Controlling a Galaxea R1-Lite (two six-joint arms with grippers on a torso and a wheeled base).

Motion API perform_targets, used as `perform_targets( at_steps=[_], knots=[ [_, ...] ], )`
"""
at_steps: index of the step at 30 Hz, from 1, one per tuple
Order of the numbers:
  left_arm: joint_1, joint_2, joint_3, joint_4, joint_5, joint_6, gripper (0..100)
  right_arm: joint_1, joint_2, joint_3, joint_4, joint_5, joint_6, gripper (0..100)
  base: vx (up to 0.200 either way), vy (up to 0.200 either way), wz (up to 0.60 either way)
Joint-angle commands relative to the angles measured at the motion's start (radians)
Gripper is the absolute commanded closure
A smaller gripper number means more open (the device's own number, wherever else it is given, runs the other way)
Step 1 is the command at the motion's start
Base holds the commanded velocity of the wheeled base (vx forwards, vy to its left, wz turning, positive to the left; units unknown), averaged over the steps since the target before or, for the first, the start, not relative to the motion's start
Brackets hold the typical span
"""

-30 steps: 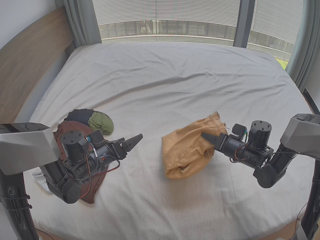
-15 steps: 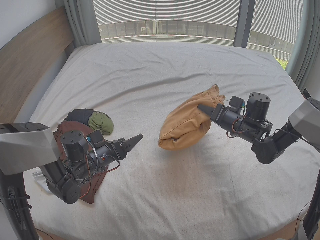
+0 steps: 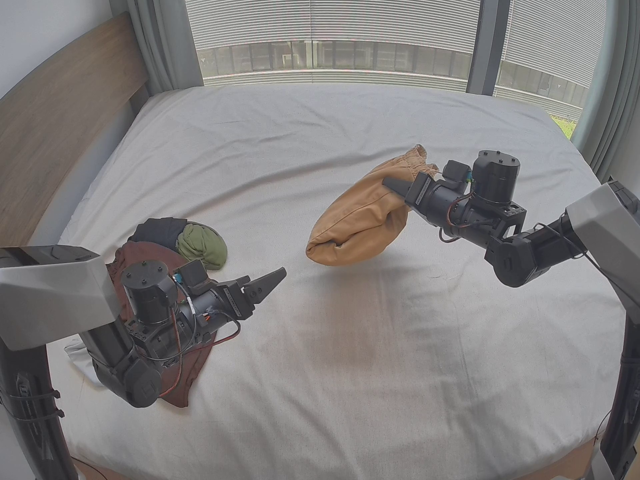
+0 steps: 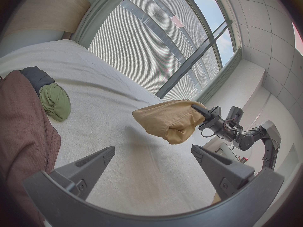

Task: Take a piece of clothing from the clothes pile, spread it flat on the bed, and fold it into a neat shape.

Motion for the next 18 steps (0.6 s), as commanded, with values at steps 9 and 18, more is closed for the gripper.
perform_targets(
  at_steps=[9,18],
  knots=[
    [0.002,0.002,0.0,-0.001,-0.002,0.0,0,0.0,0.142,-0.247,0.127,0.0,-0.001,100,0.0,0.0,0.0],
    [0.002,0.0,0.001,-0.001,-0.002,0.0,0,-0.003,0.216,-0.441,0.229,0.0,-0.004,100,0.0,0.0,0.0]
  ],
)
